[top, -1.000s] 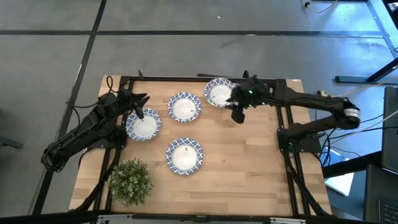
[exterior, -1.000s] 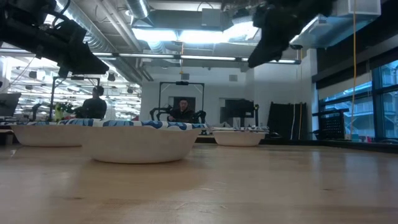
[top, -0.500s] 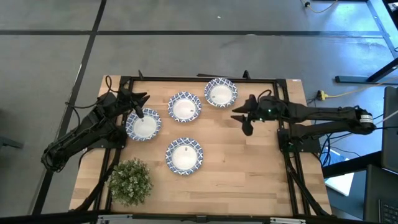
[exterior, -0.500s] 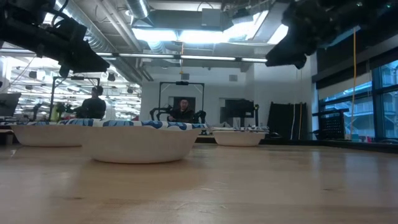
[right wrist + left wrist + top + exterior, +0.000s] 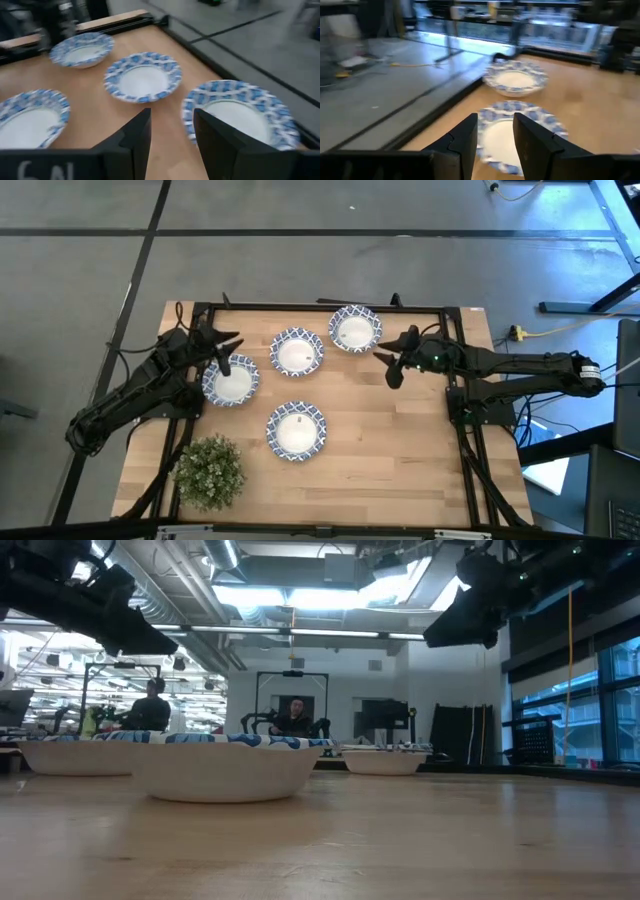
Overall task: Nest bowls inside each other
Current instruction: Stack the top middle bowl on the right bowl
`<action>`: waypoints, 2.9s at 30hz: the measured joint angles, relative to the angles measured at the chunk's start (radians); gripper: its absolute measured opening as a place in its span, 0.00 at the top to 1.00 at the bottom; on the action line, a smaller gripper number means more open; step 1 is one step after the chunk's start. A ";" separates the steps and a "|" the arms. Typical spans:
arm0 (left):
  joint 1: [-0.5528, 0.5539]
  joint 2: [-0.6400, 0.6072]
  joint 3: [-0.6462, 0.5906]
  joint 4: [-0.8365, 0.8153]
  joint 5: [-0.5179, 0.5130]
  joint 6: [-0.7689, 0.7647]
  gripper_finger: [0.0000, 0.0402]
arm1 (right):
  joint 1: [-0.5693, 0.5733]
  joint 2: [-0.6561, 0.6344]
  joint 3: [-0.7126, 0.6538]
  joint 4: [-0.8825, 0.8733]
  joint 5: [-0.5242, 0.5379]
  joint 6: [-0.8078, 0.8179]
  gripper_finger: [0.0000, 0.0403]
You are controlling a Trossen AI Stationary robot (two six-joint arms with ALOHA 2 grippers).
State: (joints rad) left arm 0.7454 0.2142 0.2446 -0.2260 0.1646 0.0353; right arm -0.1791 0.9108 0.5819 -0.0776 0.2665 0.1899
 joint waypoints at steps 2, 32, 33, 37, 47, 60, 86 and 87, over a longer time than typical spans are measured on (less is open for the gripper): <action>0.000 0.025 0.006 0.002 0.057 -0.001 0.70 | 0.000 0.000 0.000 0.000 0.045 0.019 0.63; -0.241 0.635 0.323 -0.001 -0.005 0.150 0.70 | 0.029 -0.303 -0.227 0.071 -0.002 0.048 0.63; -0.255 0.654 0.333 -0.001 0.004 0.167 0.70 | 0.033 -0.326 -0.241 0.081 -0.001 0.053 0.63; -0.316 0.729 0.371 -0.001 0.021 0.227 0.70 | 0.035 -0.393 -0.263 0.086 0.000 0.060 0.63; -0.414 0.925 0.443 -0.031 -0.077 0.256 0.70 | 0.034 -0.429 -0.264 0.078 0.001 0.037 0.63; -0.465 1.092 0.480 -0.046 -0.128 0.238 0.68 | 0.034 -0.429 -0.264 0.072 0.002 0.038 0.63; -0.493 1.195 0.480 -0.076 -0.234 0.264 0.68 | 0.032 -0.429 -0.264 0.072 0.004 0.041 0.63; -0.493 1.205 0.481 -0.069 -0.234 0.264 0.68 | 0.033 -0.429 -0.264 0.072 0.004 0.041 0.63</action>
State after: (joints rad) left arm 0.2527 1.4192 0.7253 -0.2953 -0.0698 0.2996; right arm -0.1466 0.4816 0.3176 -0.0058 0.2710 0.2309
